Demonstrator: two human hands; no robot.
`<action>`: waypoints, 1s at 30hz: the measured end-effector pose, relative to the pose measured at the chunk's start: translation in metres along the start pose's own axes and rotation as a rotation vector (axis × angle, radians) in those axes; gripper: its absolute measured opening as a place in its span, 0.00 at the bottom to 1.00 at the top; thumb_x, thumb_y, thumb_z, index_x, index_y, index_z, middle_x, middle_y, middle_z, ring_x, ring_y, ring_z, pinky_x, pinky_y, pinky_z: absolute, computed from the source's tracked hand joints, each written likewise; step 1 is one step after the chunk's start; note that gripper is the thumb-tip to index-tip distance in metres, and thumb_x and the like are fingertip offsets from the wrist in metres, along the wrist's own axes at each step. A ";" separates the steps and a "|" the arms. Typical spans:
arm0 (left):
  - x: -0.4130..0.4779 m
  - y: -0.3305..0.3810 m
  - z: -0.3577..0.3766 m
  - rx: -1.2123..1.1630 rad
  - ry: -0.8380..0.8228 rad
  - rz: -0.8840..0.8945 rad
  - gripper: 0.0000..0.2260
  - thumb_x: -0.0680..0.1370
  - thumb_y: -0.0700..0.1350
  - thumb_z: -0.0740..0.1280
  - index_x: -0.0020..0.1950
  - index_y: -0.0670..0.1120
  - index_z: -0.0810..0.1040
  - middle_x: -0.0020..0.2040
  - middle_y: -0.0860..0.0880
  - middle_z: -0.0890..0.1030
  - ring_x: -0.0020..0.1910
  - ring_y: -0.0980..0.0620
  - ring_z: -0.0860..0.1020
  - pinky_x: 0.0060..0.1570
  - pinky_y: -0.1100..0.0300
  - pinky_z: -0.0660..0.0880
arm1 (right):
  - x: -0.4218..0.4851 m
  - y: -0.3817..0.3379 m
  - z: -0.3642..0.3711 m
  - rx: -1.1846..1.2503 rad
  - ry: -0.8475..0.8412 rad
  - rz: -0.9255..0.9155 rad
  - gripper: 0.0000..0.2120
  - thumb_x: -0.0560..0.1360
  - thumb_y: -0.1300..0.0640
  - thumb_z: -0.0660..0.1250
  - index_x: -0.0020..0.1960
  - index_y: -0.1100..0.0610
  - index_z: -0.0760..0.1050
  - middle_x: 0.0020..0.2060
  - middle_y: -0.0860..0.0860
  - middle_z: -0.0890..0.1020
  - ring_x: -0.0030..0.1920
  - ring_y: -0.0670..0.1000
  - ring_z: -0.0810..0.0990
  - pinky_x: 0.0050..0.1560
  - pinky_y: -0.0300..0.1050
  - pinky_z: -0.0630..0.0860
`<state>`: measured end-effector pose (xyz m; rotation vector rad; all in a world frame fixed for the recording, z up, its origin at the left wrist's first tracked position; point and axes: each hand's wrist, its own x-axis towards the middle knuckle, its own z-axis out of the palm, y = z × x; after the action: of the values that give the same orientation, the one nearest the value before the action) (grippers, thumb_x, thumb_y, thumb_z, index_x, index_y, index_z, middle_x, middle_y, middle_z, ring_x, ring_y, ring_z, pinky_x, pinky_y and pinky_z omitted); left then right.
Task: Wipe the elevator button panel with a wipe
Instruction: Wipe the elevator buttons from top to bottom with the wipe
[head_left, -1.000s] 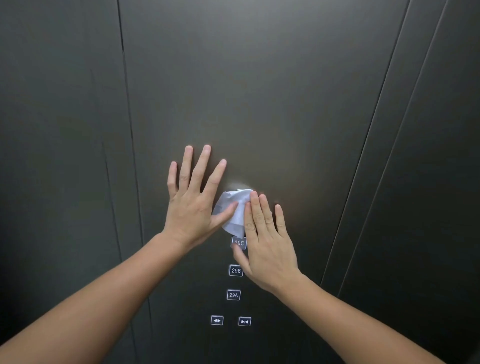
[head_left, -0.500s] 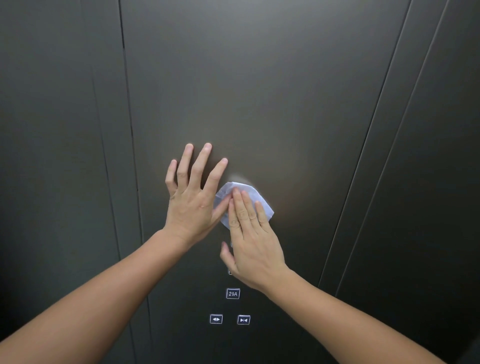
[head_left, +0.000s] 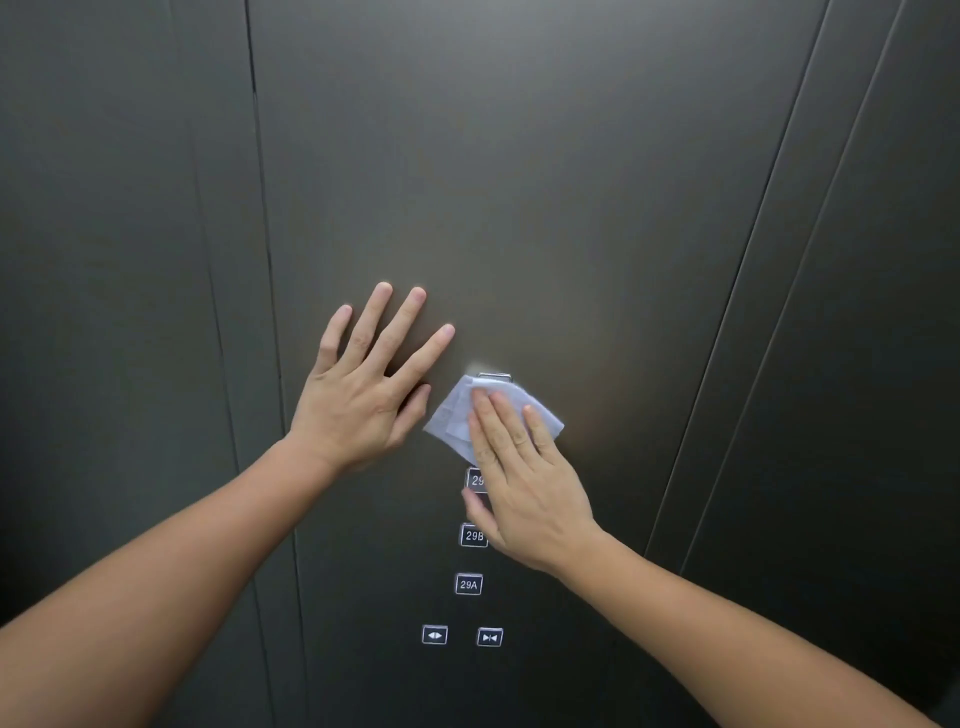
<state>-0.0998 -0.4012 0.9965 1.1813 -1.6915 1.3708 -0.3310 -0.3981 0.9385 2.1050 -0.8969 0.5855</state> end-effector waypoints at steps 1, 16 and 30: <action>-0.001 0.000 0.003 0.020 0.011 0.006 0.28 0.80 0.53 0.60 0.80 0.54 0.62 0.81 0.43 0.60 0.81 0.38 0.57 0.75 0.41 0.56 | 0.001 0.001 0.000 -0.003 0.003 -0.027 0.38 0.80 0.44 0.58 0.79 0.66 0.52 0.80 0.60 0.48 0.81 0.58 0.47 0.80 0.57 0.48; -0.001 0.000 0.014 0.053 0.094 0.019 0.30 0.78 0.54 0.60 0.81 0.54 0.61 0.81 0.42 0.61 0.80 0.37 0.58 0.77 0.41 0.54 | -0.012 0.007 0.014 -0.026 0.018 -0.130 0.37 0.80 0.44 0.58 0.79 0.65 0.53 0.80 0.60 0.51 0.81 0.59 0.48 0.80 0.58 0.46; -0.015 0.018 0.018 0.066 0.041 -0.111 0.30 0.79 0.53 0.58 0.82 0.54 0.57 0.80 0.41 0.61 0.79 0.35 0.56 0.77 0.39 0.51 | -0.065 -0.011 0.036 0.017 -0.183 -0.290 0.38 0.78 0.46 0.59 0.79 0.66 0.52 0.80 0.59 0.50 0.81 0.57 0.45 0.80 0.55 0.46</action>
<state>-0.1095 -0.4141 0.9720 1.2559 -1.5394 1.3826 -0.3611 -0.3946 0.8694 2.2777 -0.6665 0.2540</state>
